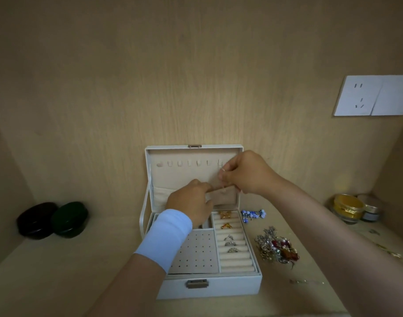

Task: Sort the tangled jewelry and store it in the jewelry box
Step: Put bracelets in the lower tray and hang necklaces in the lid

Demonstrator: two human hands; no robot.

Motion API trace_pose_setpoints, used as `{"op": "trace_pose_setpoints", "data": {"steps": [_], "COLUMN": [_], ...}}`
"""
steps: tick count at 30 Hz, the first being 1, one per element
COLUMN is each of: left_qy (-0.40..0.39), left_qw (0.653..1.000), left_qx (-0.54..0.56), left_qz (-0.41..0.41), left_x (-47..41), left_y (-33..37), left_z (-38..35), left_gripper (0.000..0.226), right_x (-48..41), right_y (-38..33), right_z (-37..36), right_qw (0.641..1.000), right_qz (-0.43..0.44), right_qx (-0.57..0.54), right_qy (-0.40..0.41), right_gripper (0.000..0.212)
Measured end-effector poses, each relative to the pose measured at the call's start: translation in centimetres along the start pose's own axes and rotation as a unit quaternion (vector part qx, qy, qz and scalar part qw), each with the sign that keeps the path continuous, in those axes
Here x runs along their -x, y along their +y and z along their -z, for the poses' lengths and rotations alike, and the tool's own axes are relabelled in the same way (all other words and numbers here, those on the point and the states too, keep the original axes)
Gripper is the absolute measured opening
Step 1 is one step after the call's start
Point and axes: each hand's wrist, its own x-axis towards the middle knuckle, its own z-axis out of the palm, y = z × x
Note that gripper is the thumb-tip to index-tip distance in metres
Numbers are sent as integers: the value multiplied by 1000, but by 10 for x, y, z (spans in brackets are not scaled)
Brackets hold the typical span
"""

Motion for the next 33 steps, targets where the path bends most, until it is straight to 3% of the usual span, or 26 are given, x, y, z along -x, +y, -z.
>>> {"op": "trace_pose_setpoints", "data": {"steps": [4, 9, 14, 16, 23, 28, 33], "left_qy": [-23, -29, -13, -6, 30, 46, -19], "left_qw": [995, 998, 999, 998, 998, 996, 986], "left_qx": [-93, -59, -50, -54, -52, 4, 122], "left_qz": [5, -1, -5, -6, -35, -82, -112], "left_x": [-6, -6, -3, -3, -1, -3, -18], "left_y": [6, 2, -2, -1, 16, 67, 122], "left_z": [5, 8, 6, 8, 15, 14, -10], "left_gripper": [37, 32, 33, 34, 37, 28, 19], "right_x": [-11, -18, -18, -16, 3, 33, 53], "right_y": [-1, 3, 20, 27, 30, 55, 117], "right_z": [-4, -13, -32, -37, -18, 37, 91], "right_qw": [999, 997, 967, 957, 970, 982, 978], "right_qz": [1, 14, 100, 109, 154, 79, -54], "right_qx": [-10, 19, 232, 270, 181, 163, 199], "right_qy": [52, 69, 22, 5, 54, 47, 25], "right_gripper": [10, 15, 16, 13, 6, 9, 9]}}
